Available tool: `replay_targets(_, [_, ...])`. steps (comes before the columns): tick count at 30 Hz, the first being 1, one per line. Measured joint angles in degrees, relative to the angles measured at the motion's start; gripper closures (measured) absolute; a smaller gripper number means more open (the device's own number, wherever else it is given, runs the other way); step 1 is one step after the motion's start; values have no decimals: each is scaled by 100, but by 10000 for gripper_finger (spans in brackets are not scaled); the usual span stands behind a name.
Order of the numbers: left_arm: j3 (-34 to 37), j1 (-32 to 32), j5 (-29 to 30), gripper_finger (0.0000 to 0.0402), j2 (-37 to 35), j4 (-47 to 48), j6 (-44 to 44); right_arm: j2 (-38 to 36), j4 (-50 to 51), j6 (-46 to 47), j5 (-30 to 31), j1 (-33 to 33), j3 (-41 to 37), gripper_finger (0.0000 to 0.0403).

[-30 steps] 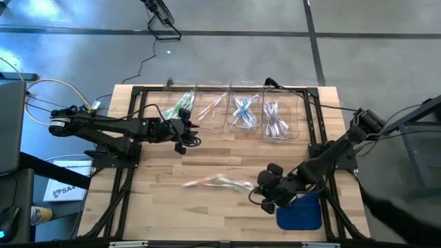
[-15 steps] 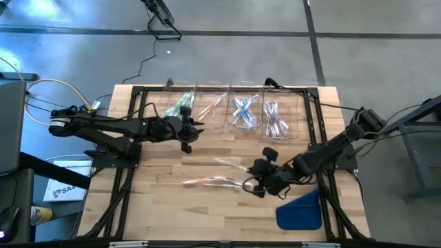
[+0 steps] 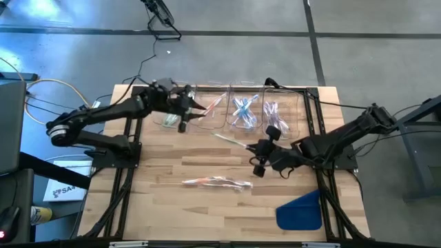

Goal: Pick & Place Toothbrushes
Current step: Put the green toothbrush into the left transparent bin

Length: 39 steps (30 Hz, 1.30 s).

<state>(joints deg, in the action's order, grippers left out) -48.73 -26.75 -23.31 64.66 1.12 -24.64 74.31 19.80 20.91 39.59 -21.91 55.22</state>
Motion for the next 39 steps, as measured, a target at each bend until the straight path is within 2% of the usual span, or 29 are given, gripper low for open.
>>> replay_targets(2, [1, -117, -703, 288, 234, -179, 261, -9, -247, -307, 2, 114, 0, 397])
replay_targets(5, [2, -23, -1305, 288, 580, -773, 407, 37, -504, -712, -6, 298, 0, 397])
replay_targets(10, [4, 276, -1675, 288, 1064, -2549, 768, 56, -593, -931, 251, 570, 0, 397])
replay_targets(14, [2, 285, -1678, 288, 1161, -3730, 1248, 56, -747, -1206, 483, 691, 0, 397])
replay_targets(24, [2, 311, -1704, 288, 1166, -3816, 1426, 56, -2054, -2266, 548, 868, 0, 397])
replay_targets(29, [4, 447, -1973, 288, 1166, -3914, 1409, 56, -1985, -2273, 525, 1001, 0, 397])
replay_targets(33, [4, 479, -1982, 288, 1166, -3912, 951, 56, -1939, -2272, 505, 1008, 0, 397])
replay_targets(36, [4, 473, -1912, 288, 1163, -3894, 632, 56, -1836, -2272, 497, 1008, 0, 397])
replay_targets(39, [4, 474, -1514, 288, 1164, -3932, 301, 56, -1704, -2230, 503, 1008, 0, 397])
